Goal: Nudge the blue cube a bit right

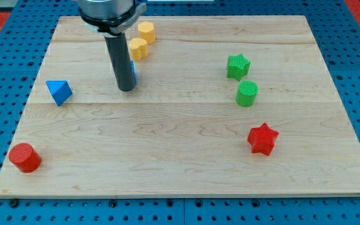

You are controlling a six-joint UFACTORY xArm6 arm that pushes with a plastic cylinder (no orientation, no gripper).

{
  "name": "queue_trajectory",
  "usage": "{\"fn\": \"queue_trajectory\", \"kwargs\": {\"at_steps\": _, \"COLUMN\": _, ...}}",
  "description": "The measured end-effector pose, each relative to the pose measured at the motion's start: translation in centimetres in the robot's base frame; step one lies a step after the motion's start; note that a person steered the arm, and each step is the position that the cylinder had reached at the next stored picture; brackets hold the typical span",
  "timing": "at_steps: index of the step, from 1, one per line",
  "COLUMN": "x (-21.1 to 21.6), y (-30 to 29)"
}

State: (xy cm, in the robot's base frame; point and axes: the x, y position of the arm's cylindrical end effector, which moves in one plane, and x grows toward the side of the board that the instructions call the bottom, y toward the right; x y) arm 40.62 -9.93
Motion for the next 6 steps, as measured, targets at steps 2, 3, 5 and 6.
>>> {"fn": "queue_trajectory", "kwargs": {"at_steps": 2, "x": 1.7, "y": -4.3}}
{"fn": "queue_trajectory", "kwargs": {"at_steps": 3, "x": -1.8, "y": -6.4}}
{"fn": "queue_trajectory", "kwargs": {"at_steps": 5, "x": -4.6, "y": -2.5}}
{"fn": "queue_trajectory", "kwargs": {"at_steps": 6, "x": -2.8, "y": -5.4}}
